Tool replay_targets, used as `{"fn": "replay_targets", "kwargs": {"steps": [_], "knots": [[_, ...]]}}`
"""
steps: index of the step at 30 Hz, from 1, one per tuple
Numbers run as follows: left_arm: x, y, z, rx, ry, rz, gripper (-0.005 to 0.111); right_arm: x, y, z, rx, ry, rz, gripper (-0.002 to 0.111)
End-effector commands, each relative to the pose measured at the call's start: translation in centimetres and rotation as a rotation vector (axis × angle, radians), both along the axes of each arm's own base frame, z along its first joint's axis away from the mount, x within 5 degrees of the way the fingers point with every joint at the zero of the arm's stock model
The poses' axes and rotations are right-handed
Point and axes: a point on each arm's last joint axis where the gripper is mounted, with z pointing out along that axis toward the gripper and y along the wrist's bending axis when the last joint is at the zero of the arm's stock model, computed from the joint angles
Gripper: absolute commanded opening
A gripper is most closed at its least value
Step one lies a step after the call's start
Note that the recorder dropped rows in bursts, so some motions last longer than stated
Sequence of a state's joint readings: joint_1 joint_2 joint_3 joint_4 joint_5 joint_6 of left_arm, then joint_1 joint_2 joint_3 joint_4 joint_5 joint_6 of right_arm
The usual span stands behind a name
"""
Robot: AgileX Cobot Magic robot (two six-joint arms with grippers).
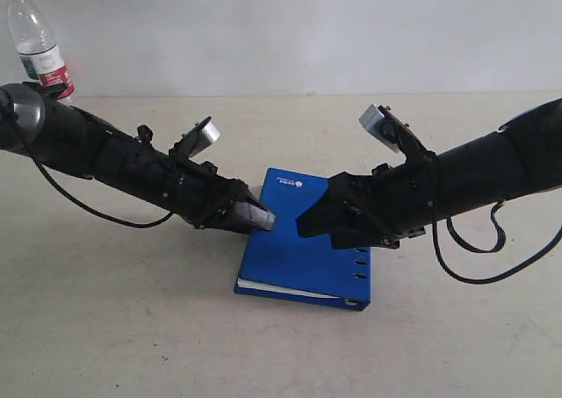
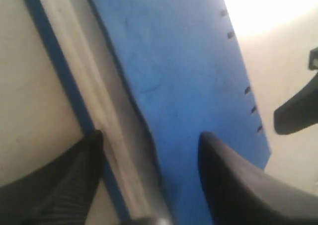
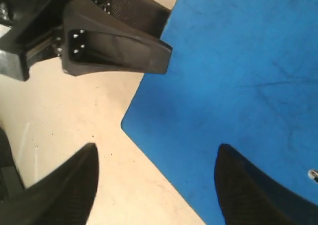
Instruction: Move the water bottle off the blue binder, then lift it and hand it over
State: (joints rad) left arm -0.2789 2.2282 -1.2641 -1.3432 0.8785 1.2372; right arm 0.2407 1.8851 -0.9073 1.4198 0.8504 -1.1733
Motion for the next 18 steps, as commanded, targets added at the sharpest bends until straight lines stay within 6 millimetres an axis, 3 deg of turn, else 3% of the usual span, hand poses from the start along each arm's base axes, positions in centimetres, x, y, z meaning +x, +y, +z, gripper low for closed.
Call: {"fn": "replay_targets", "kwargs": {"steps": [1,5,11,14,18], "knots": [[0.1,-0.7,1.3,-0.159,-0.017,-0.02,0.057,0.2,-0.1,-0.1,-0.018,-0.01,-0.016,0.06],[0.2,-1.3,2.7,-0.314,-0.046,-0.01,0.053,0.3,-0.1,-0.1,-0.023,-0.015,-0.017,0.06],[-0.2,-1.2,1.7,-0.27,0.017,-0.034,0.026,0.3,-0.1,-0.1,-0.023,-0.018,-0.015,0.06],[-0.3,-1.1,0.7,-0.264,0.056,-0.023,0.028,0.3,-0.1,-0.1,-0.022,-0.017,-0.017,0.06],[-0.4,-1.1,-0.6,-0.261,0.116,-0.008,0.049,0.2,-0.1,-0.1,-0.016,-0.014,-0.012,0.06]]}}
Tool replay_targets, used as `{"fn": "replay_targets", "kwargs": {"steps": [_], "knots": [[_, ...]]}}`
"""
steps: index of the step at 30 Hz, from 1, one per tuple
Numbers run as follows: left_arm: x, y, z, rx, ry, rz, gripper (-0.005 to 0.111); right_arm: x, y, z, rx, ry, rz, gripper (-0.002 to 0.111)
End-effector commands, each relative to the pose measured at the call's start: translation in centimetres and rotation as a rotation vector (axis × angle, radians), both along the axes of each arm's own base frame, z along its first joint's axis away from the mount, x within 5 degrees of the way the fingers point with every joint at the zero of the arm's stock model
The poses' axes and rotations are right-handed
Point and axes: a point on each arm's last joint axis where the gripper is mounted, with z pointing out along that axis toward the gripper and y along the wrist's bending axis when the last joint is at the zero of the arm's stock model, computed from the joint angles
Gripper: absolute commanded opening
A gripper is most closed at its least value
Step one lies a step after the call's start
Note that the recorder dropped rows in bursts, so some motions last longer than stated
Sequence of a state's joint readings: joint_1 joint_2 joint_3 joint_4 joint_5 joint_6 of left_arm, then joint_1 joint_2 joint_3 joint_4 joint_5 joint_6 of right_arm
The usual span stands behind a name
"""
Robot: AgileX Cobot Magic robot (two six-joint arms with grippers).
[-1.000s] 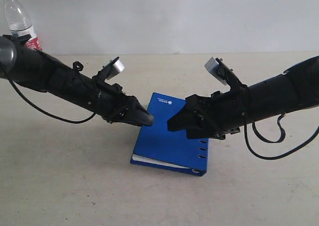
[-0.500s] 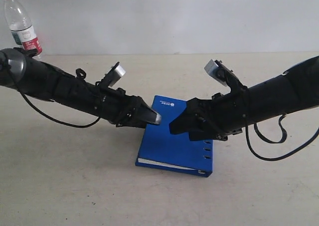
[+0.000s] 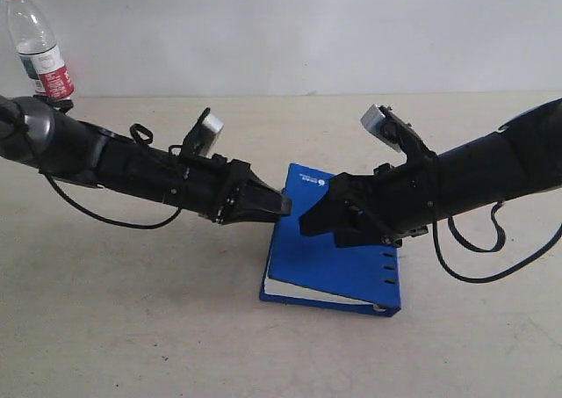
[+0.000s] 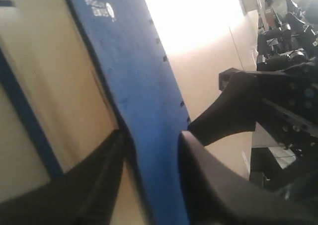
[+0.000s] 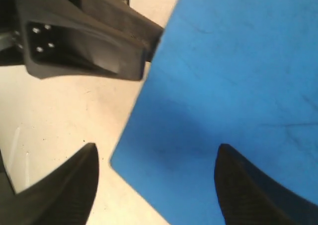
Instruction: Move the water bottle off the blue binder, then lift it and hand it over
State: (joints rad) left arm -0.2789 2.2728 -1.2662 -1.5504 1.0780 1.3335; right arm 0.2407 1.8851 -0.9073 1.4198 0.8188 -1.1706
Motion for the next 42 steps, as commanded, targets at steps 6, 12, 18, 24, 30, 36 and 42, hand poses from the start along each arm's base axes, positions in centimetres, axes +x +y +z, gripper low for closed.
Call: {"fn": "replay_targets", "kwargs": {"steps": [6,12,18,24,30,36,42], "knots": [[-0.2,-0.2,-0.8,-0.087,0.094,-0.001,0.072,0.0,0.1,0.1,0.009,-0.008,0.011,0.06],[-0.1,-0.2,-0.6,-0.103,0.075,0.01,0.071,0.3,0.0,1.5,0.005,-0.076,0.015,0.017],[-0.1,-0.2,-0.6,-0.101,0.075,0.006,0.071,0.8,-6.8,2.1,-0.204,0.017,-0.144,0.0],[0.0,-0.2,-0.8,-0.088,0.072,0.011,0.071,0.0,-8.1,0.3,-0.238,0.138,-0.042,0.023],[0.0,-0.2,-0.8,-0.088,0.072,0.011,0.071,0.4,-7.8,-2.8,-0.197,0.242,-0.07,0.055],[0.1,-0.2,-1.0,-0.06,0.072,0.036,0.071,0.5,-6.9,-3.3,-0.06,0.252,-0.033,0.05],[-0.2,-1.1,-1.2,-0.04,0.084,0.034,0.071,0.5,-6.0,-2.2,0.091,0.228,-0.001,0.05]]}}
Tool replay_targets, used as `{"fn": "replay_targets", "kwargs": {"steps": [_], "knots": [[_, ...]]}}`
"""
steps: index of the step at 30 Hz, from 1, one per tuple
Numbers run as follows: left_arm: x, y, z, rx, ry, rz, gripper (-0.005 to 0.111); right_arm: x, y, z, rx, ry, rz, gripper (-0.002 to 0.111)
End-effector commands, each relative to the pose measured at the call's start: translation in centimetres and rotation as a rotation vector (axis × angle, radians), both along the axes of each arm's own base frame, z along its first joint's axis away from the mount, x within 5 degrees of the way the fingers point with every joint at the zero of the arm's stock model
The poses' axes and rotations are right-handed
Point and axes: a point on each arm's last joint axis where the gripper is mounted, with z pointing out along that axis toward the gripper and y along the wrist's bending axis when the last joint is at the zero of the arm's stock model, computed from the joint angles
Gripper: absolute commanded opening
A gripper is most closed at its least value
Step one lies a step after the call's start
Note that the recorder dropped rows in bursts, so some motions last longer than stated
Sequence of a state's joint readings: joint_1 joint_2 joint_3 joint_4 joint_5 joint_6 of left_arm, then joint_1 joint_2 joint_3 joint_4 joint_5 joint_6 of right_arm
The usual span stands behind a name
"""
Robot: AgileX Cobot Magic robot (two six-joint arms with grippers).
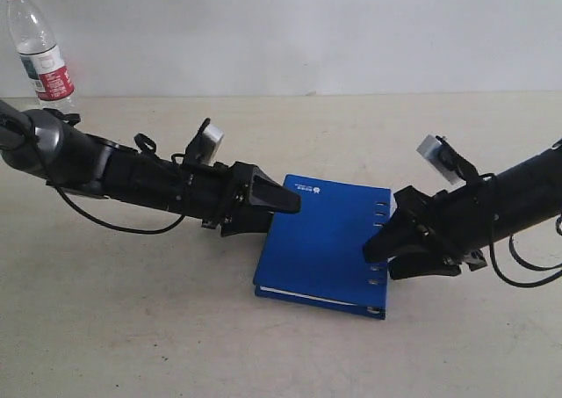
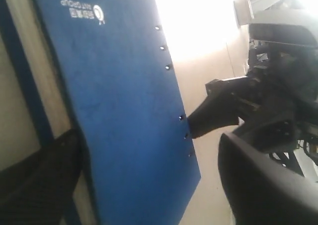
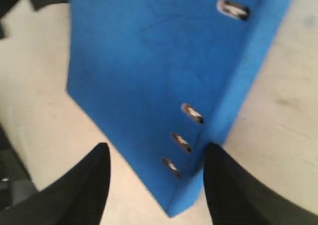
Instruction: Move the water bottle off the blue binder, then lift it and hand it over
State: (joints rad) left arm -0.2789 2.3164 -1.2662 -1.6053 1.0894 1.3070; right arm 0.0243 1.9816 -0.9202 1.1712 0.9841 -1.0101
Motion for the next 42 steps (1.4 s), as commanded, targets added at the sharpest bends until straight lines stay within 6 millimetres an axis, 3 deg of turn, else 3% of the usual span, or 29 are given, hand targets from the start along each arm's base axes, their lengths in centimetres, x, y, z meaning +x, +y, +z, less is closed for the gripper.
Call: {"fn": "replay_targets", "kwargs": {"steps": [1,10,17,24,28,32,37,40,42], "knots": [[-0.5,-1.3,0.4,-0.025,0.009,-0.025,0.071,0.1,0.5,1.0,0.125,-0.025,0.009,0.05],[-1.2,-2.1,0.9,-0.082,-0.03,-0.085,0.067,0.1,0.6,1.0,0.13,-0.026,0.008,0.05],[-1.1,-2.1,0.9,-0.082,-0.03,-0.082,0.033,0.2,0.5,0.9,0.119,-0.031,0.001,0.05],[-0.7,-2.0,0.4,-0.028,-0.042,-0.041,0.027,0.3,0.6,1.3,0.149,-0.078,0.01,0.05],[-0.7,-2.0,0.4,-0.027,-0.054,-0.045,0.004,0.2,1.1,2.9,0.261,-0.171,0.065,0.05],[-0.8,-2.0,0.5,-0.032,-0.116,-0.08,0.004,-0.1,1.3,4.9,0.295,-0.293,0.126,0.05],[-1.1,-1.3,1.1,-0.108,-0.169,-0.156,0.004,-1.0,1.0,7.7,0.203,-0.434,0.216,0.05],[-0.7,-0.2,1.0,-0.097,-0.215,-0.167,0.004,-0.9,-0.1,6.5,-0.008,-0.337,0.16,0.053],[-0.6,0.2,1.1,-0.094,-0.218,-0.162,0.004,-0.7,-0.7,5.7,-0.093,-0.289,0.115,0.063]]}}
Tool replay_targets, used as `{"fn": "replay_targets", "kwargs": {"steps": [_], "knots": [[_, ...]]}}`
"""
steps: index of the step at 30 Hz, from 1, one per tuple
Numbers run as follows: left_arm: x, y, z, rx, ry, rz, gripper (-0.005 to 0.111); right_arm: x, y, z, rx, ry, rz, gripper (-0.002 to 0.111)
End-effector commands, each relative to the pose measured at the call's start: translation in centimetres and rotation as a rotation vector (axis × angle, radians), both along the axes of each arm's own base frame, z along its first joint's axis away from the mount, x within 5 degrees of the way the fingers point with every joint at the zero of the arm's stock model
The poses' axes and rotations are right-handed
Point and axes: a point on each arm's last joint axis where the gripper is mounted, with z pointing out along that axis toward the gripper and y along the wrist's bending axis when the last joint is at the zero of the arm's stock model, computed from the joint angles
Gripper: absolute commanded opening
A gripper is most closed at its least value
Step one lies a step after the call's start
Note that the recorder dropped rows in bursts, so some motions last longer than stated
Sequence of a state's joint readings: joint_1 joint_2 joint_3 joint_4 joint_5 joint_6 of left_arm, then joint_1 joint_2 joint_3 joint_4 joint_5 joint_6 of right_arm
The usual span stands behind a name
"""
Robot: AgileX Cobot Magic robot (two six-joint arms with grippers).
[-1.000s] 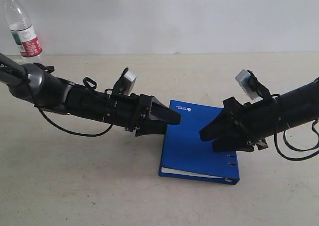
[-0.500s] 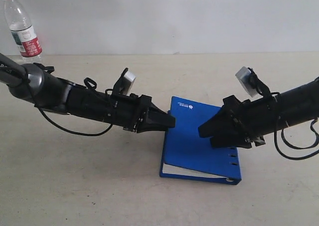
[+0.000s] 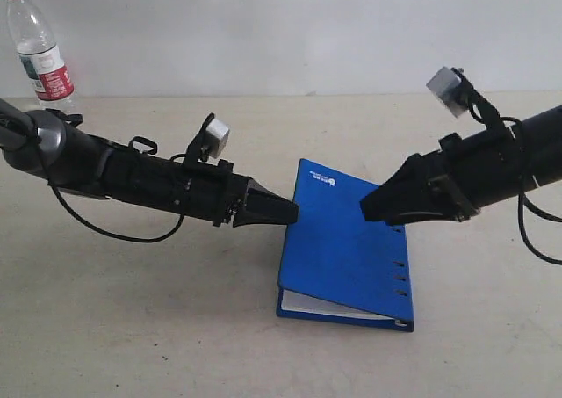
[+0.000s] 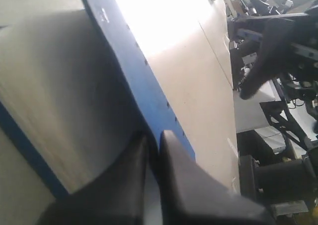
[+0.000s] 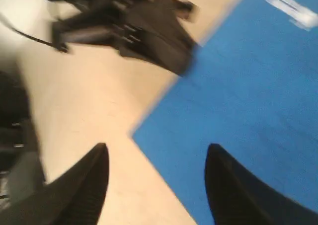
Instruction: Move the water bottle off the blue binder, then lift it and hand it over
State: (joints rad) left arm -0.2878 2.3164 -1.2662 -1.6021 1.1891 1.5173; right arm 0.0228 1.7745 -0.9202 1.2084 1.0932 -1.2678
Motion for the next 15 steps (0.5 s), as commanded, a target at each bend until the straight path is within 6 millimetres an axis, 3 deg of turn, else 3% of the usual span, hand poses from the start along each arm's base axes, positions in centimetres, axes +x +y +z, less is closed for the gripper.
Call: {"fn": "replay_targets", "kwargs": {"steps": [1,3,8,15], "knots": [[0.2,0.8,0.5,-0.016,-0.032,-0.022,0.004,0.4,-1.3,-1.6,-0.186,0.077,-0.117,0.068],[0.2,0.8,0.4,-0.013,-0.03,-0.026,0.004,0.6,-1.3,-1.9,-0.189,0.084,-0.136,0.074],[-0.1,0.9,0.7,0.012,-0.055,-0.07,0.004,1.3,-1.7,-2.6,-0.236,0.057,-0.194,0.074],[-0.2,0.9,5.7,-0.001,-0.197,-0.094,0.004,1.5,-1.4,-5.2,-0.201,0.122,-0.156,0.074]]}}
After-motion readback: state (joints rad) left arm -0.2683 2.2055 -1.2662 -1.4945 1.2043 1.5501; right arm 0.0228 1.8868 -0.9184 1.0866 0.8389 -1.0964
